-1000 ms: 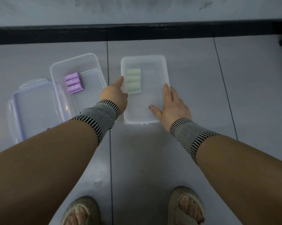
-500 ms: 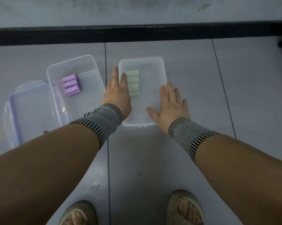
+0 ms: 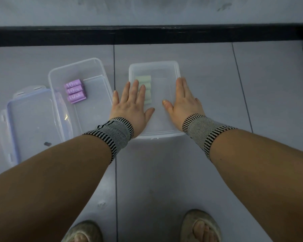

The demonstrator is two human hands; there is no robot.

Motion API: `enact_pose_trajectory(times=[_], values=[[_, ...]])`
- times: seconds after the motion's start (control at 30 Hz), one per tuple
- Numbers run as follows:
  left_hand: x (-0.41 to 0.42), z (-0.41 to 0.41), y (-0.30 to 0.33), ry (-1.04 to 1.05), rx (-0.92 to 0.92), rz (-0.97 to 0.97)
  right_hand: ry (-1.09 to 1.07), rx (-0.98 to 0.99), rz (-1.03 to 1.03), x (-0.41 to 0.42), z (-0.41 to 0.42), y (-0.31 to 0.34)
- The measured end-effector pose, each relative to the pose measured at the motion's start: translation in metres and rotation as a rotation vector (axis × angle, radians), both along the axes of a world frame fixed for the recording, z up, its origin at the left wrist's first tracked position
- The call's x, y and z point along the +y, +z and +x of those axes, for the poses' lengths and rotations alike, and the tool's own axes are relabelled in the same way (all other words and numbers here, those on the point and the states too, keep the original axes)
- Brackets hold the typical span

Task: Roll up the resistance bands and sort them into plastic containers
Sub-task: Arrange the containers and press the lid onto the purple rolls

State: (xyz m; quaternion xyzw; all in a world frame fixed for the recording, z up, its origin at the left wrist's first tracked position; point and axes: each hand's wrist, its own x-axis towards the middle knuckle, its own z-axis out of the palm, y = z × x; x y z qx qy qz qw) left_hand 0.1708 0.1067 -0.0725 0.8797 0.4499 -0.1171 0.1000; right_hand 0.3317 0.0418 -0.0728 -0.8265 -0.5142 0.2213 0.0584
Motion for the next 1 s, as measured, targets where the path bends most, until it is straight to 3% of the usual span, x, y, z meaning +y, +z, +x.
enact_pose_trajectory(times=[0.17, 0.3, 0.4, 0.6, 0.9, 1.0], values=[[0.000, -0.002, -0.002, -0.001, -0.001, -0.006, -0.025, 0.082, 0.064, 0.001, 0.001, 0.004], [0.001, -0.001, 0.000, 0.016, -0.031, -0.038, -0.261, 0.137, 0.262, 0.013, 0.008, 0.015], [0.004, -0.001, 0.002, 0.046, -0.058, -0.041, -0.409, 0.159, 0.263, 0.031, 0.009, 0.010], [0.003, -0.001, 0.001, 0.050, -0.052, -0.036, -0.421, 0.075, 0.213, 0.043, 0.016, -0.003], [0.001, 0.001, 0.001, 0.046, -0.015, -0.033, -0.557, 0.292, 0.286, 0.037, 0.013, 0.004], [-0.001, 0.001, 0.000, 0.039, 0.007, -0.023, -0.429, 0.156, 0.265, 0.037, 0.010, 0.001]])
